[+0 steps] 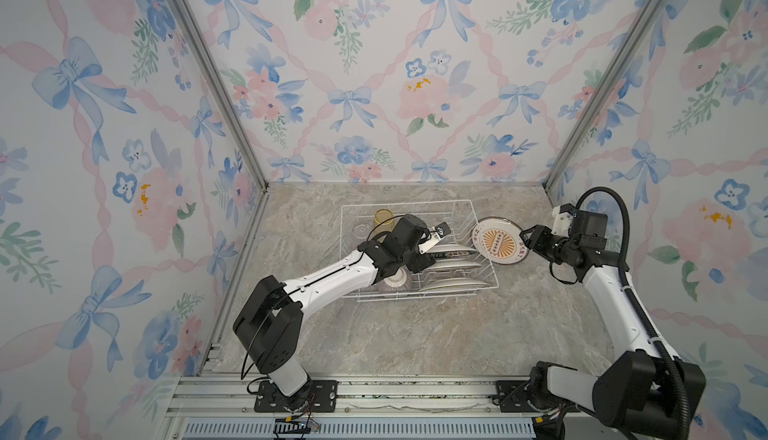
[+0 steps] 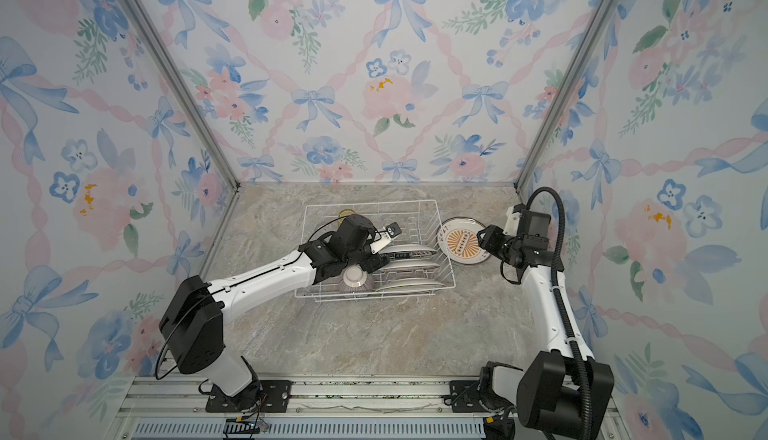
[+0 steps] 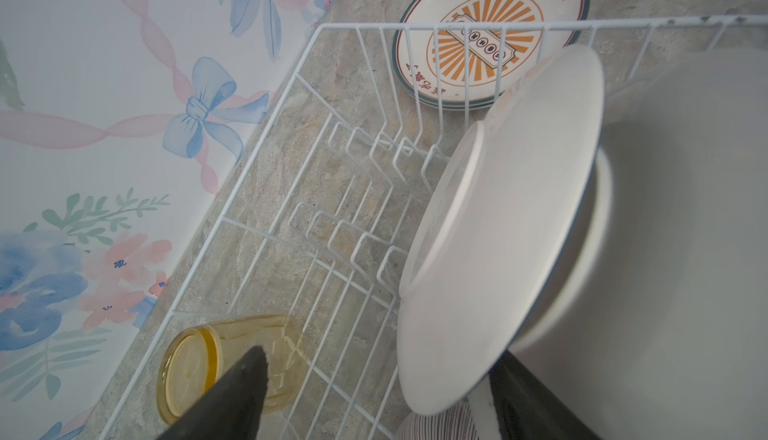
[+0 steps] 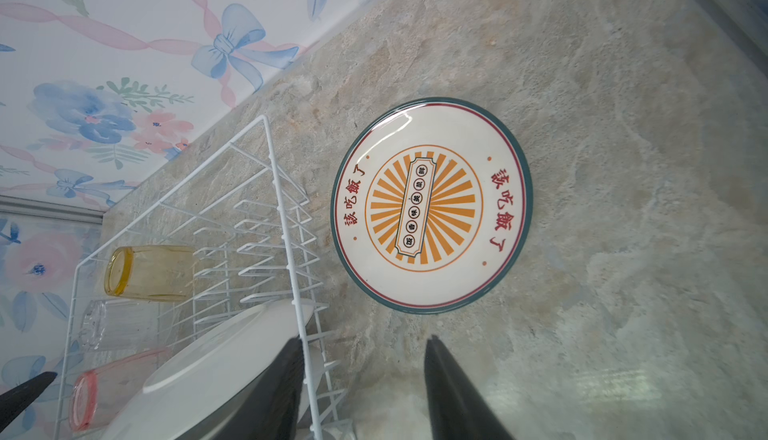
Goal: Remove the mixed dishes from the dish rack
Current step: 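Open and raise the right gripper while the left gripper reaches into the rack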
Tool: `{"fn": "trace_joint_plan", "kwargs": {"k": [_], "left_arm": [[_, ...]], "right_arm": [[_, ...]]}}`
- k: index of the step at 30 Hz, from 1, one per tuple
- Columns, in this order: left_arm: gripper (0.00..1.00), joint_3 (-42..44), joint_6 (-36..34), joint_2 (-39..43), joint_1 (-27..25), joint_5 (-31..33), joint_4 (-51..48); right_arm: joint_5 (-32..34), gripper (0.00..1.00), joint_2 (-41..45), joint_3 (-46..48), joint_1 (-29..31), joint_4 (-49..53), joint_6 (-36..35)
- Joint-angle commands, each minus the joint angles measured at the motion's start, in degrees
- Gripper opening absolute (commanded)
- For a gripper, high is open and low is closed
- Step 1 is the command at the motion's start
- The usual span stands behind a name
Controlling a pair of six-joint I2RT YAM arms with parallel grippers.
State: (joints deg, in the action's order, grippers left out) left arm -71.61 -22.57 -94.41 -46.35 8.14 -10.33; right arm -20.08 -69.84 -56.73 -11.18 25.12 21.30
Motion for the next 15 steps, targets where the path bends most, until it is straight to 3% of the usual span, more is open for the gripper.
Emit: {"fn": "trace_joint_plan", "kwargs": {"k": [1, 10, 15], "left_arm": [[0.82, -1.75, -1.77, -1.76, -0.05, -1.02, 0.56], [0.92, -3.16, -3.14, -3.49, -0.06, -0.85, 0.66], [0.90, -3.70, -3.51, -4.39, -0.06, -1.95, 1.08]], "right_arm": [[0.47, 0.50, 0.82, -2.06, 0.32, 1.25, -1.26], [-0.31, 0.50, -0.36, -1.85, 0.40, -0.17, -0.54], [-0.23, 0.50, 0.05, -1.54, 0.38, -0.33, -0.73]]}}
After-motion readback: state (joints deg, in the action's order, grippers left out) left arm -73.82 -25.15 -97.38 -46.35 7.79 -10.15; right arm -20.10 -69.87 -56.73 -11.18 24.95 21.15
